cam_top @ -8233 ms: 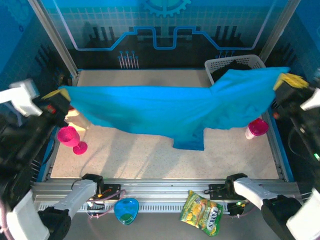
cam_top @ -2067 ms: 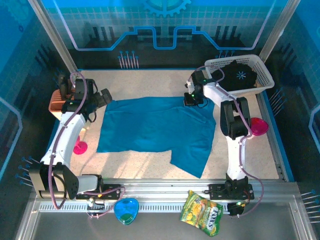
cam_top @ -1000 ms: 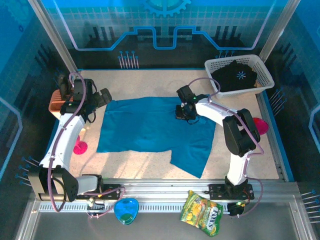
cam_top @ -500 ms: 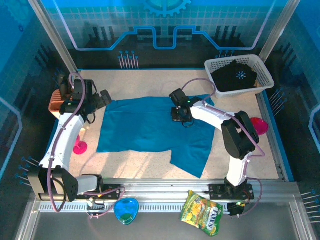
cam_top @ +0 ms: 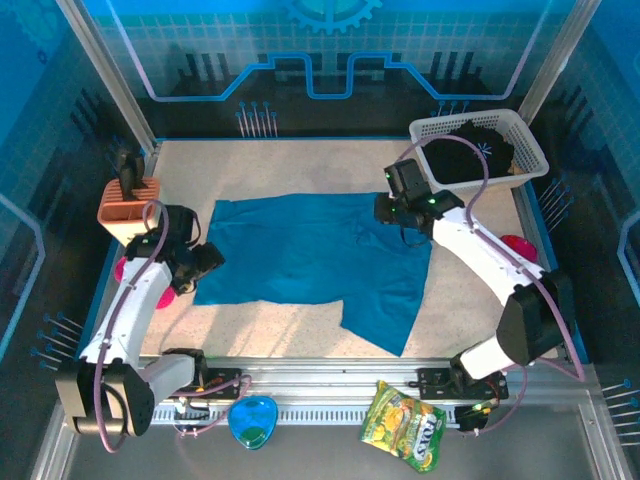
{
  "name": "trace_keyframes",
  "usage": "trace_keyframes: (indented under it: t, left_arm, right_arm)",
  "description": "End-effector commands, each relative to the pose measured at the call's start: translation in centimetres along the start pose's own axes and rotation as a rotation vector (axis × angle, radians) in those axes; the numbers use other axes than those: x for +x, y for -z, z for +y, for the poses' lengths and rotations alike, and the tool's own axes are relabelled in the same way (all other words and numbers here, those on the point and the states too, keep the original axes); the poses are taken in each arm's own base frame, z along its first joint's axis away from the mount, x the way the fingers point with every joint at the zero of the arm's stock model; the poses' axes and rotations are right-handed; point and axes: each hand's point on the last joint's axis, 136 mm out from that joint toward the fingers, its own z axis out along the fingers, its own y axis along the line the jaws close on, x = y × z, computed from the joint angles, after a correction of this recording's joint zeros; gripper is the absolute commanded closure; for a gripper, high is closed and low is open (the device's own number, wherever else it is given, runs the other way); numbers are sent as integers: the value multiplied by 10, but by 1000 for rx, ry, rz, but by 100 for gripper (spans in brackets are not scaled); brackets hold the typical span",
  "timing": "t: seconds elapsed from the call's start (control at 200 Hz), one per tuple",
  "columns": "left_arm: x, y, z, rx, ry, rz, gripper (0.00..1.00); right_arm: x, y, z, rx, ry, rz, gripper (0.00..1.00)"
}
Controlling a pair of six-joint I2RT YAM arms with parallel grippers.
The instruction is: Fold and stack the t-shirts
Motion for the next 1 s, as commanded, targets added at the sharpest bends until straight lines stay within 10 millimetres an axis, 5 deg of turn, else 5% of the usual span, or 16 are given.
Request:
trace_keyframes:
  t: [0.0,0.45,0.996]
  left_arm:
    - [18,0,13,-40,71,73,25]
    - [9,-32,46,-281,65,63,46]
    - [11,-83,47,-339,123,115,46]
  right_arm:
    - [6,2,-6,-42,29,6,66]
    - [25,-18,-16,-141,-10,33,70]
    - [35,-29,-25,-159,-37,67,70]
